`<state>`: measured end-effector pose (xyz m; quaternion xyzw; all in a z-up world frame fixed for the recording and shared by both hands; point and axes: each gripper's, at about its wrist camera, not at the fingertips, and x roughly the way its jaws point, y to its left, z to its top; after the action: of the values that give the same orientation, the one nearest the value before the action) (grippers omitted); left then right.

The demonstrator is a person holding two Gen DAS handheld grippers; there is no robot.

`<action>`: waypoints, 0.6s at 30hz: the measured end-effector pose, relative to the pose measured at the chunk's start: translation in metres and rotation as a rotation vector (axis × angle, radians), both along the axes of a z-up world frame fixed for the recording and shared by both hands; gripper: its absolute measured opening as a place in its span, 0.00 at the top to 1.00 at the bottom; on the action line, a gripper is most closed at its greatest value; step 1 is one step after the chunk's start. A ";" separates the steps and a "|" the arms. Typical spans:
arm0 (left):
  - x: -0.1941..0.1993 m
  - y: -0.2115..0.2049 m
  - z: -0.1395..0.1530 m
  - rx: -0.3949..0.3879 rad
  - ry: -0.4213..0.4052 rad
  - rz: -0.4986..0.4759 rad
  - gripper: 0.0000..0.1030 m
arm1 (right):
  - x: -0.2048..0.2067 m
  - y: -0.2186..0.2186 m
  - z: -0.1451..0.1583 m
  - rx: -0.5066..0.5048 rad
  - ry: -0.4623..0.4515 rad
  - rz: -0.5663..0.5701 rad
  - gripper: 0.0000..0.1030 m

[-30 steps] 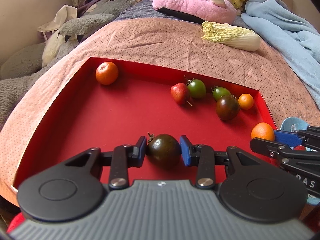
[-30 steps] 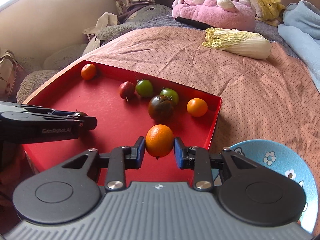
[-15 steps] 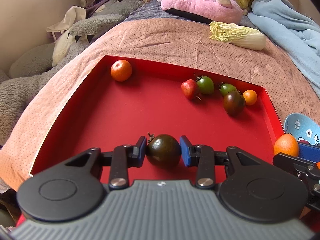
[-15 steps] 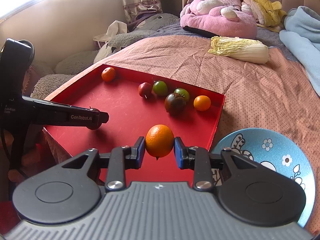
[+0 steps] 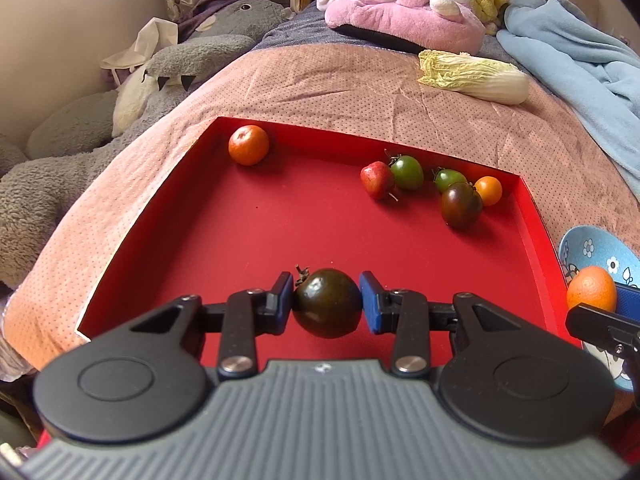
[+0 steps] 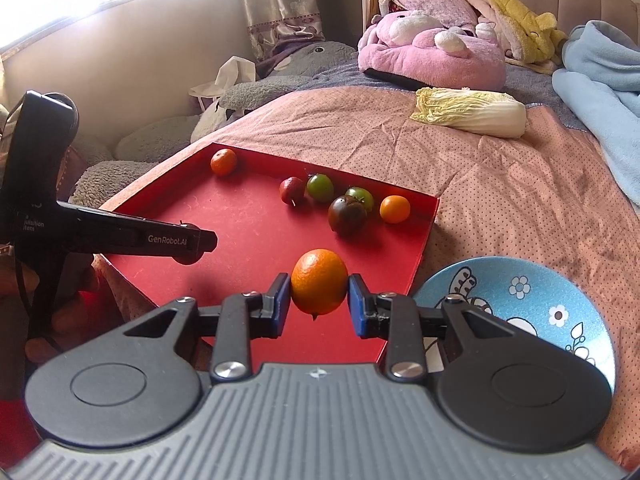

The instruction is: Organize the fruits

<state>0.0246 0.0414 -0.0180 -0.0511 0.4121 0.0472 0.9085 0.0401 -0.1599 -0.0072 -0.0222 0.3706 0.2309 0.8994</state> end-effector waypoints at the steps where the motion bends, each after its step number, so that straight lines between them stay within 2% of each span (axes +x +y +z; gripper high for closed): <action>1: -0.001 0.000 0.001 0.001 -0.001 0.000 0.62 | -0.001 -0.001 0.001 0.003 -0.003 -0.001 0.65; 18: -0.002 -0.010 0.002 0.010 -0.007 -0.017 0.62 | -0.016 -0.019 0.014 0.030 -0.020 -0.028 0.65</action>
<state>0.0228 0.0312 -0.0161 -0.0431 0.4093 0.0413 0.9104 0.0240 -0.1791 0.0064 -0.0059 0.3583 0.2235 0.9064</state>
